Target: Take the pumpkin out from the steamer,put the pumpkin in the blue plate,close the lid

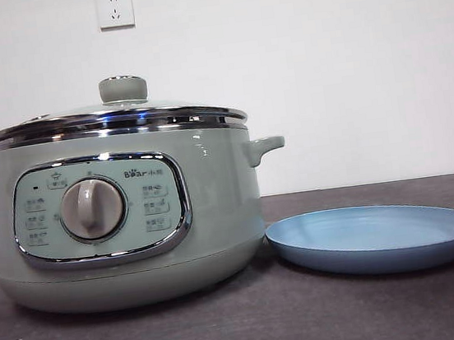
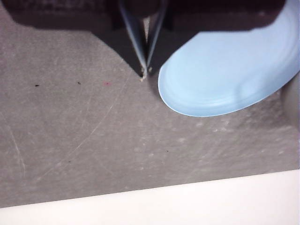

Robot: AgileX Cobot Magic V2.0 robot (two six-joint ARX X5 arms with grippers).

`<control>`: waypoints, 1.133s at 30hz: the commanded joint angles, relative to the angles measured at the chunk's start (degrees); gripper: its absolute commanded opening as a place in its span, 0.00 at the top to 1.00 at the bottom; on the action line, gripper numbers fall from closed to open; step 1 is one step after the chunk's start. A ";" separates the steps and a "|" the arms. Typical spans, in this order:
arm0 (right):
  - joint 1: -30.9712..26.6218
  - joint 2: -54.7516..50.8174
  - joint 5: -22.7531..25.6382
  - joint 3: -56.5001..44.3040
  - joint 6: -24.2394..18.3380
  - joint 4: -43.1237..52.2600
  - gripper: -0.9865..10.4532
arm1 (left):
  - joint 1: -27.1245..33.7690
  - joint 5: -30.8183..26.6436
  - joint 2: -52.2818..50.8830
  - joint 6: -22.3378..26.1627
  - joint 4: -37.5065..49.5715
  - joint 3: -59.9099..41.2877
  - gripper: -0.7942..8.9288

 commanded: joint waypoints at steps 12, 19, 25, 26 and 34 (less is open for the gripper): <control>0.00 -0.04 -3.08 -0.59 15.54 -0.02 0.92 | 0.11 12.28 -0.15 -11.08 -0.20 -0.52 0.92; 0.00 -0.04 -3.15 3.58 16.72 -7.96 0.92 | 0.11 13.38 -0.04 -19.32 -1.73 1.09 0.93; -0.02 -0.02 -3.08 8.61 19.15 -12.31 0.92 | 0.11 12.96 0.02 -19.58 -4.94 5.49 0.93; 0.00 0.02 -3.08 9.51 19.67 -12.61 0.92 | 0.11 12.72 0.24 -19.76 -5.42 6.40 0.93; 0.00 4.04 -3.19 17.00 19.63 -14.03 0.92 | 0.11 12.24 9.09 -19.26 -6.25 14.84 0.93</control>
